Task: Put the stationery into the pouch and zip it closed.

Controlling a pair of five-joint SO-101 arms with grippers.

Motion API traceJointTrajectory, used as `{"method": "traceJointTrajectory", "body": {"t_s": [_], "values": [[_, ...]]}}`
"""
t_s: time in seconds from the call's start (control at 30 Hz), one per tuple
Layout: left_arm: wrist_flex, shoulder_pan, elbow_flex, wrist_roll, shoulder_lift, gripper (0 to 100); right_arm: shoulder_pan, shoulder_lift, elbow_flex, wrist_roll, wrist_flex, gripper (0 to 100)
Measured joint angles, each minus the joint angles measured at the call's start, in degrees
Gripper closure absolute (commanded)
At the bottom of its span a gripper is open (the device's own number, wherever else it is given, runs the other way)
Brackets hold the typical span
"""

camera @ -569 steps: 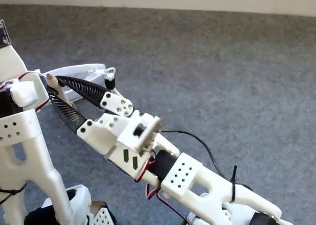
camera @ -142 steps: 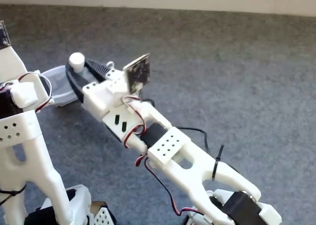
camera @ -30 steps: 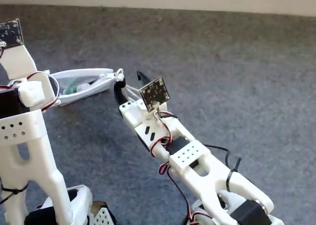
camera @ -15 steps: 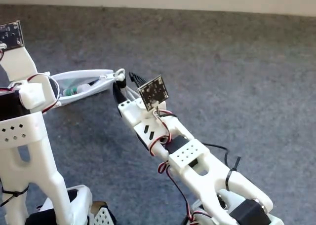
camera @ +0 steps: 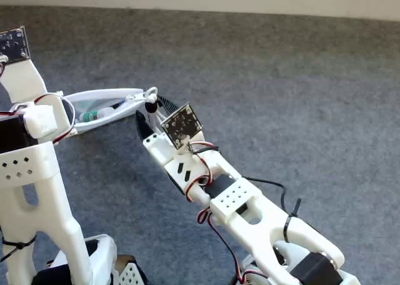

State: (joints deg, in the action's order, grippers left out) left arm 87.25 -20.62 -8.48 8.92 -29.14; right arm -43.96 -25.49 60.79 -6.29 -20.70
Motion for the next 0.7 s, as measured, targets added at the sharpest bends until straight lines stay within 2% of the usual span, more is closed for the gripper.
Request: {"method": "traceJointTrajectory", "body": {"t_s": [0.07,0.4,0.7], "values": [[0.00,0.00,0.00,0.00,0.00,99,0.00,0.00,0.00,0.00,0.00,84.1],[0.00,0.00,0.00,0.00,0.00,99,0.70,0.00,0.00,-0.18,0.00,99.3],[0.00,0.00,0.00,0.00,0.00,99,1.58,0.00,0.00,-0.18,0.00,97.6]]}}
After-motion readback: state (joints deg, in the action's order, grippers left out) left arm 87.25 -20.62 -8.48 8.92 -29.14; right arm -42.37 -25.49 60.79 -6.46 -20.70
